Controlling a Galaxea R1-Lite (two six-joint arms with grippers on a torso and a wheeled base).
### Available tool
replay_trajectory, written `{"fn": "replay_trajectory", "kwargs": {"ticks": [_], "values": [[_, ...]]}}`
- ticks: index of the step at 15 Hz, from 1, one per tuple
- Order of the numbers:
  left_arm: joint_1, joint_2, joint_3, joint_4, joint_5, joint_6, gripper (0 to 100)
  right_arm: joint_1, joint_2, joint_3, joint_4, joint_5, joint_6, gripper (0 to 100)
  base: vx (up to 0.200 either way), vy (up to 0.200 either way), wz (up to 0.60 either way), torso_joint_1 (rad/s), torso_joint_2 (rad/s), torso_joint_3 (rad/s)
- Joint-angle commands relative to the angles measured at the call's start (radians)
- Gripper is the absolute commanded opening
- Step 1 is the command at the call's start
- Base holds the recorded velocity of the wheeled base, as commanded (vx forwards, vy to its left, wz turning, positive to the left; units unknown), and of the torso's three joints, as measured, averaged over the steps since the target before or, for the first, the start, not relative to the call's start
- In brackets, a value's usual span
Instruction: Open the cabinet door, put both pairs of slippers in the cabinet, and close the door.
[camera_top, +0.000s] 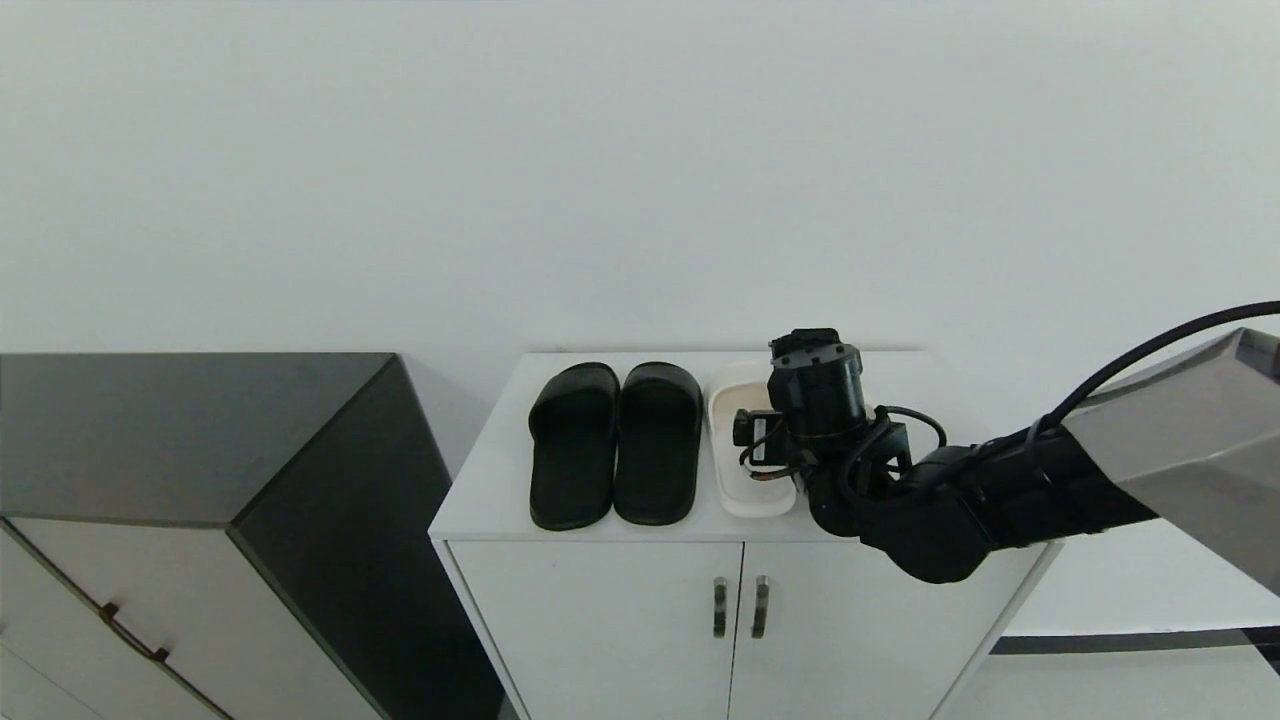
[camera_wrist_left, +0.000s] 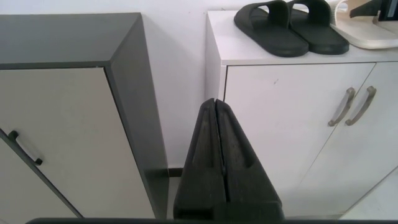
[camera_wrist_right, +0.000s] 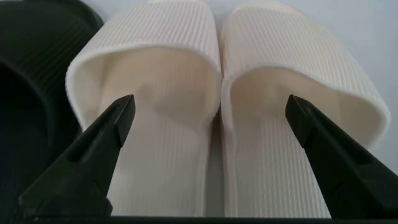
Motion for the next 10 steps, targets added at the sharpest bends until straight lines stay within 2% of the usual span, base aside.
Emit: {"fn": "replay_trajectory", "kwargs": {"ticks": [1,5,6,10], "values": [[0.0,0.001,0.0,0.0,0.0,0.0,0,-0.012,0.033,-0.047,-0.001,0.001,-0.003,100,0.0,0.0,0.0,0.0,0.0,0.0],[0.0,0.001,0.0,0.0,0.0,0.0,0,-0.038,0.059,-0.073,-0.001,0.005,-0.013,100,0.0,0.0,0.0,0.0,0.0,0.0],[0.0,0.001,0.0,0.0,0.0,0.0,0,-0.041,0.059,-0.073,-0.001,0.01,-0.013,0,0.0,0.0,0.0,0.0,0.0,0.0],[0.0,0.001,0.0,0.0,0.0,0.0,0,-0.041,0.059,-0.073,-0.001,0.018,-0.014,0,0.0,0.0,0.0,0.0,0.0,0.0]]}}
